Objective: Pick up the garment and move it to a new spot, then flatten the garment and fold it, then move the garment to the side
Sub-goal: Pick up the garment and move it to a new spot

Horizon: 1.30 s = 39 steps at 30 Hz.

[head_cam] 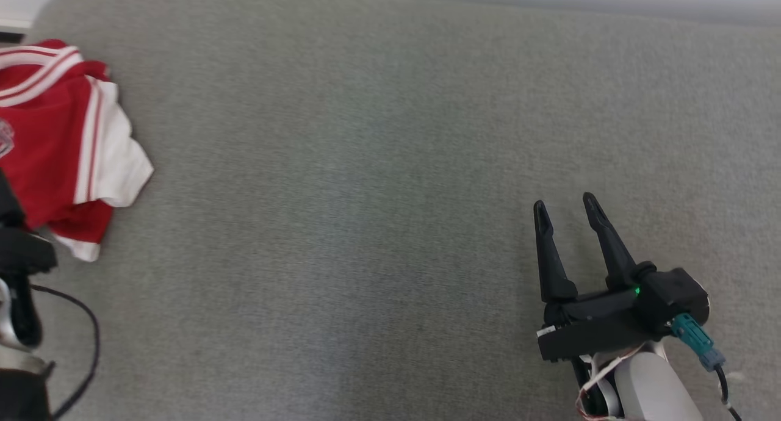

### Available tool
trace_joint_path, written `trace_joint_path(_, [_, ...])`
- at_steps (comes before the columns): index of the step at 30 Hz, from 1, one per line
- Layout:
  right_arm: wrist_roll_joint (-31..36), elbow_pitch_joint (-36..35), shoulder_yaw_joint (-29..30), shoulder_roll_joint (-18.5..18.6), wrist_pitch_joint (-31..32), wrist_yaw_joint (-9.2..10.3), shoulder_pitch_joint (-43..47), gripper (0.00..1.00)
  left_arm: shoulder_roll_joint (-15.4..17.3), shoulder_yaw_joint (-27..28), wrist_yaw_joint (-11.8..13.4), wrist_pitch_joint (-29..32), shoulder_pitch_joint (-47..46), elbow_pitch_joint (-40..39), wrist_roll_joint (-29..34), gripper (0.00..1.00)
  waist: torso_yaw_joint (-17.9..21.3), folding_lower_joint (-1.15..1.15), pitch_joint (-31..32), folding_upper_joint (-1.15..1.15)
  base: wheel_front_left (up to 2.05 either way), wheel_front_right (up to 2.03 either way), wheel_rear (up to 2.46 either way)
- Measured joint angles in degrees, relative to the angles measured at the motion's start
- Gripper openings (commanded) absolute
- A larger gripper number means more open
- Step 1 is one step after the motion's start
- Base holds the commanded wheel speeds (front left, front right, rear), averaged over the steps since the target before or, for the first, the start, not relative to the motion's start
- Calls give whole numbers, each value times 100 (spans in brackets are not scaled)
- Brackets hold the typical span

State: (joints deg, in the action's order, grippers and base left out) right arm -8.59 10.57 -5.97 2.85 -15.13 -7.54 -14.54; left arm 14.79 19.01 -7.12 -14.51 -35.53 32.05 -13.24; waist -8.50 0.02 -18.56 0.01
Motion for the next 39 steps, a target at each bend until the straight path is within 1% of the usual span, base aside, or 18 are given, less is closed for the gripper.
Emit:
trace_joint_path(4, [-45, -3, -32, 0, 0, 0, -150, 100, 309, -36, -1, 75, -351, 510, -88, 100, 221, 0, -210, 0, 0, 0, 0])
trace_joint_path(10, [-70, 5, -58, 1, 0, 0, -210, 100, 524, -81, -19, 272, -706, 1397, -259, 100, 497, 0, -409, 0, 0, 0, 0])
trace_joint_path(12, [-87, 5, -57, 1, 0, 0, -216, 100, 592, -129, -23, 488, -803, 1694, -289, 100, 566, 0, -435, 0, 0, 0, 0])
trace_joint_path(13, [-90, 14, -55, 2, 0, 0, -213, 100, 681, -166, 7, 699, -859, 2076, -289, 100, 638, 0, -440, 0, 0, 0, 0])
trace_joint_path(19, [-98, 23, -79, 1, 0, 0, -193, 100, 762, -214, 35, 1271, -1045, 2710, -342, 100, 700, -2, -379, 0, 0, 0, 0])
trace_joint_path(25, [-99, 26, -91, 1, 0, 0, -190, 100, 805, -245, 68, 1343, -1167, 2974, -365, 99, 726, -2, -351, 0, 0, 0, 0])
trace_joint_path(26, [-98, 27, -94, 1, 0, 0, -190, 100, 812, -258, 107, 1341, -1177, 3010, -365, 42, 730, -1, -347, 0, 0, 0, 0])
trace_joint_path(27, [-97, 31, -98, 1, 0, 0, -189, 100, 817, -267, 114, 1318, -1178, 3044, -365, 5, 733, -1, -340, 0, 0, 0, 0])
trace_joint_path(28, [-96, 31, -101, 1, 0, 0, -187, 100, 824, -297, 113, 1299, -1178, 3066, -354, 0, 736, -2, -330, -1, 0, 0, 0])
trace_joint_path(34, [-91, 54, -79, 1, 0, 0, -157, 100, 854, -386, 108, 837, -1186, 3123, -330, 0, 721, -2, -223, 0, 0, 0, 0])
trace_joint_path(39, [-100, 60, -69, 1, 0, 0, -62, 100, 960, -432, 92, 318, -1286, 2919, -299, 0, 665, -2, -86, -1, 0, 0, 0])
